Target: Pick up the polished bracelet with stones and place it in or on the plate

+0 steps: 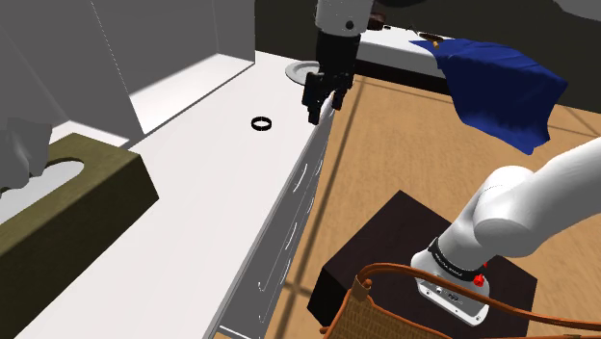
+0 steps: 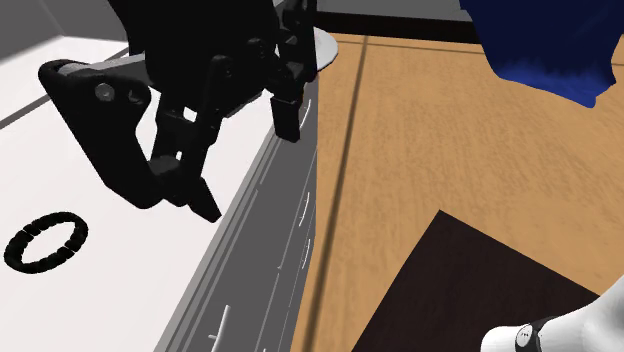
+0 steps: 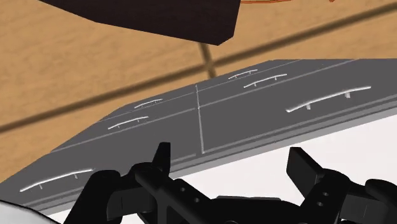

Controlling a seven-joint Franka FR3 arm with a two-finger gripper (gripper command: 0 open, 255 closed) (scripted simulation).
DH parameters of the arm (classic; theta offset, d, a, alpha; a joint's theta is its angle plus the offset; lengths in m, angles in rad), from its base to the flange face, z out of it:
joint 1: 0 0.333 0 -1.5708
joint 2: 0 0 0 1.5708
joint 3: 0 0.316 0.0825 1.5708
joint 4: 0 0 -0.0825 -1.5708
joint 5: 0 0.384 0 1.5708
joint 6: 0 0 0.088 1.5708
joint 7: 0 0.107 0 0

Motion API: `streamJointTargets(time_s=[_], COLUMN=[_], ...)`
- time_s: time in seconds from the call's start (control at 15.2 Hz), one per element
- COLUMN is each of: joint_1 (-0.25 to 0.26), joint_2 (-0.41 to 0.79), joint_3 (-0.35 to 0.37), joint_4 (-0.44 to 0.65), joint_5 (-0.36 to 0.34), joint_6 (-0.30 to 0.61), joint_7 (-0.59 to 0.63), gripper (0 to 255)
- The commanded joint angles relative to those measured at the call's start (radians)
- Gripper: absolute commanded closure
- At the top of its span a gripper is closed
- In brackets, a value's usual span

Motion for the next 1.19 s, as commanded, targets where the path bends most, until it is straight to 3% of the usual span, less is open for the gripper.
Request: streamJointTargets(time_s=[0.0,0.59,1.12], joint_1=[0.006,0.063,0.060], joint_2=[0.064,0.382,0.357], joint_3=[0.033,0.168,0.163], joint_4=[0.079,0.467,0.337], joint_5=[-0.010,-0.133,-0.122], joint_6=[-0.006,-0.064,0.044], joint_7=[0.043,0.243,0.234], gripper=[0,0,0])
